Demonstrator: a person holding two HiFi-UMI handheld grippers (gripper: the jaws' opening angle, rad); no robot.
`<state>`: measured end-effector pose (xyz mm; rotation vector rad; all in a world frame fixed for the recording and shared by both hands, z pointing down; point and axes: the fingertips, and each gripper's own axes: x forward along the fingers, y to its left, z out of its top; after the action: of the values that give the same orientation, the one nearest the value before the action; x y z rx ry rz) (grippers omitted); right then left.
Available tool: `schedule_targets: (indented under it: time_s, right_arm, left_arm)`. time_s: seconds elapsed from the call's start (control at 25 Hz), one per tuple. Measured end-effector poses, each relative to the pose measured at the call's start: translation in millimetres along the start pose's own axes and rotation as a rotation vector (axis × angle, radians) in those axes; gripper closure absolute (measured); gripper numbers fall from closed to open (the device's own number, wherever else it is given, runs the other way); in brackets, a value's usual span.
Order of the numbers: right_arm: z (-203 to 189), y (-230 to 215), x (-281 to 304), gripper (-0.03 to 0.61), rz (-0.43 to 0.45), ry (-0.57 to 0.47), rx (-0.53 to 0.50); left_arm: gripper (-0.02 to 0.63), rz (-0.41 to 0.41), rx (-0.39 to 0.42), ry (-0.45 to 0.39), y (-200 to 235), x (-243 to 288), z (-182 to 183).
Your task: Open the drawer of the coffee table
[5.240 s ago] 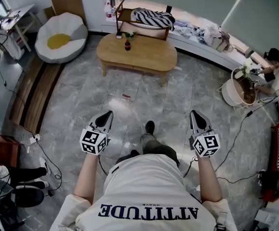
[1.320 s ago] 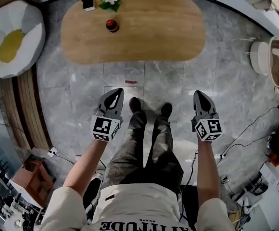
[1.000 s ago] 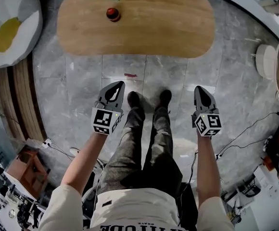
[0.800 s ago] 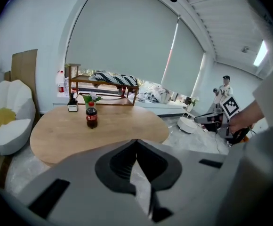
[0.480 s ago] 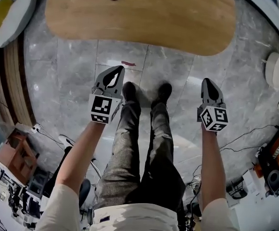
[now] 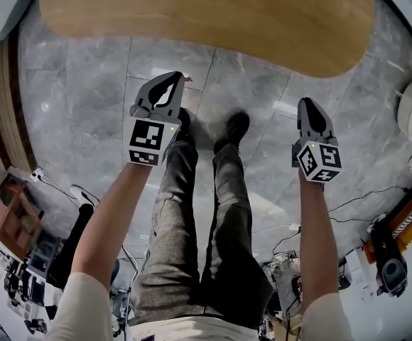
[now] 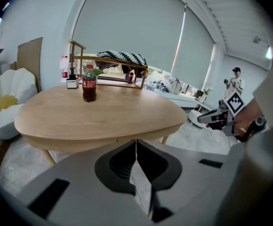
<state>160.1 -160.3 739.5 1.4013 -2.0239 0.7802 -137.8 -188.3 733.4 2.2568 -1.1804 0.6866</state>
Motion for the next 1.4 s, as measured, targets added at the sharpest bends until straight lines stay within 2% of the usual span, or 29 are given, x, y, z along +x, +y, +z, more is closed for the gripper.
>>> schedule_targets:
  time_s: [0.24, 0.36, 0.52, 0.72, 0.88, 1.16, 1.4]
  right_arm:
    - [-23, -25, 30, 0.508, -0.007, 0.007, 0.018]
    - [-39, -34, 45, 0.495, -0.005, 0.020, 0.000]
    - [-55, -47, 60, 0.464, -0.006, 0.020, -0.018]
    - [-63, -69, 72, 0.397, -0.002, 0.012, -0.060]
    - [-64, -84, 82, 0.356, 0.011, -0.006, -0.081]
    - [-67, -101, 103, 0.238, 0.022, 0.001, -0.120]
    - [-62, -105, 121, 0.195, 0.021, -0.004, -0.136]
  left_arm:
    - [0.592, 0.042, -0.006, -0.008, 7, 34, -22]
    - [0.592, 0.080, -0.013, -0.007, 16, 51, -36]
    - [0.589, 0.090, -0.003, -0.006, 24, 70, -51]
    - [0.454, 0.066, 0.045, 0.006, 32, 93, -65]
    - [0.417, 0.069, 0.085, -0.006, 43, 108, -64]
    - [0.318, 0.135, 0.053, -0.039, 72, 124, -54]
    - [0.230, 0.162, 0.082, -0.054, 83, 133, -47]
